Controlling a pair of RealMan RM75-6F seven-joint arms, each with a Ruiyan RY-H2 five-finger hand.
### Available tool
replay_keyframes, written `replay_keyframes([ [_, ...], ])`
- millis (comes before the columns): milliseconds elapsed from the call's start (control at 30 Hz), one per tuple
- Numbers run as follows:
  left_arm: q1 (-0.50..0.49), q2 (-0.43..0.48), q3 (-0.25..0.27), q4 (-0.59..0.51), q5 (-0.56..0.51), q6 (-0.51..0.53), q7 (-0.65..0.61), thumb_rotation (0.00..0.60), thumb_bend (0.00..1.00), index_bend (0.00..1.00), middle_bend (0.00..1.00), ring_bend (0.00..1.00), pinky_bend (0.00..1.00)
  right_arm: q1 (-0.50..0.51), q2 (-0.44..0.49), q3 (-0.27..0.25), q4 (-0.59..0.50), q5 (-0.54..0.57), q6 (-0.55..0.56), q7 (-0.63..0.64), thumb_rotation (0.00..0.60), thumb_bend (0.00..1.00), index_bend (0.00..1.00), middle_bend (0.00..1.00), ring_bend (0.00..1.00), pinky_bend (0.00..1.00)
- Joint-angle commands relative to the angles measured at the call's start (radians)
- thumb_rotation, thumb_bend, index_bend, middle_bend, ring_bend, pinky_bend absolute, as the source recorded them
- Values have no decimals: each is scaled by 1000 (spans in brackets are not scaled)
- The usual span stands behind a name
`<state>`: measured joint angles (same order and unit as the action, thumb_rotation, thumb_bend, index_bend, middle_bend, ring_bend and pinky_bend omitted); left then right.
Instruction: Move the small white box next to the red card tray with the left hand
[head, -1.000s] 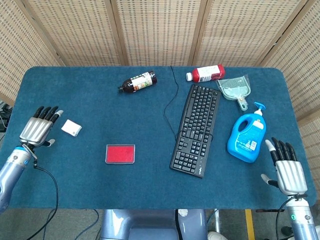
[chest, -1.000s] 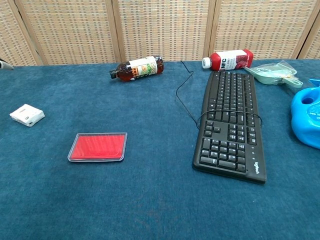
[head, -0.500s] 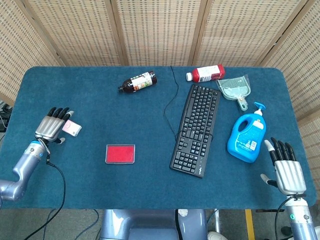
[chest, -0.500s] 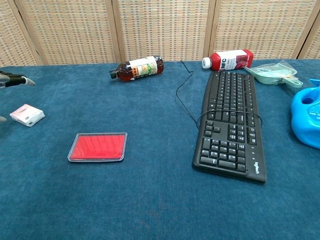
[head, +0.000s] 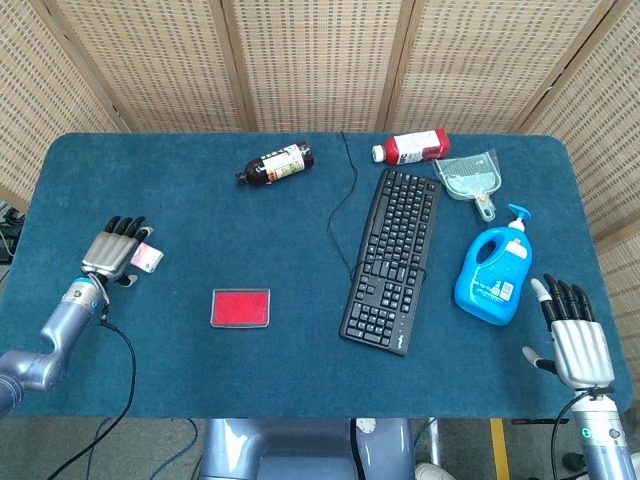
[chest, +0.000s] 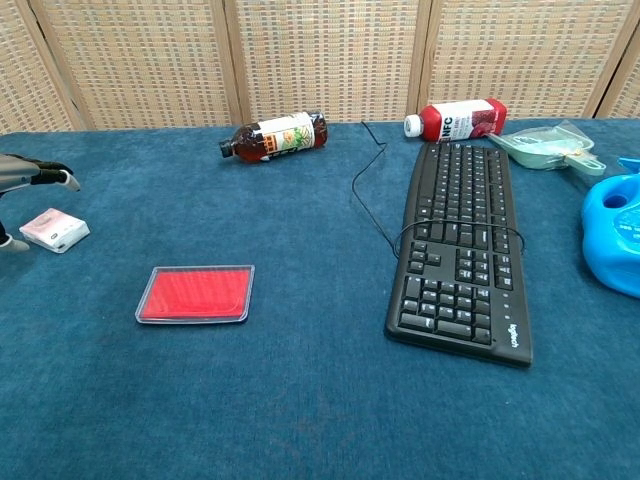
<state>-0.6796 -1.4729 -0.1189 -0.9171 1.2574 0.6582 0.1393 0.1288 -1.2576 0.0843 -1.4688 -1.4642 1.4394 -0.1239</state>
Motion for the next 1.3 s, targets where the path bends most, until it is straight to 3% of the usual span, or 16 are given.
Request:
replay_keyframes([
  [33, -8, -9, 0, 9, -10, -10, 8, 600, 248, 120, 0, 0, 0, 0, 0, 1, 1, 2, -1, 1, 600, 0, 4, 0, 0, 0],
  [500, -25, -49, 3, 62, -67, -53, 25, 600, 262, 186, 0, 0, 0, 3, -1, 1, 4, 1, -3, 12, 600, 0, 5, 0, 0, 0],
  [767, -23, -76, 8, 87, -95, -63, 41, 600, 325, 382, 0, 0, 0, 2, -2, 0, 8, -5, 4, 19, 600, 0, 5, 0, 0, 0],
  [900, -16, -87, 8, 85, -91, -30, 41, 600, 336, 424, 0, 0, 0, 2, -3, -1, 8, -9, 7, 18, 600, 0, 6, 0, 0, 0],
  [1167, -2, -37, 0, -1, -73, 34, 28, 600, 343, 438, 0, 0, 0, 0, -2, -3, 6, -14, 13, 20, 600, 0, 6, 0, 0, 0],
  [1300, 15, 15, -5, -109, -65, 86, 31, 600, 339, 433, 0, 0, 0, -2, 3, -1, 2, -14, 15, 28, 600, 0, 6, 0, 0, 0],
])
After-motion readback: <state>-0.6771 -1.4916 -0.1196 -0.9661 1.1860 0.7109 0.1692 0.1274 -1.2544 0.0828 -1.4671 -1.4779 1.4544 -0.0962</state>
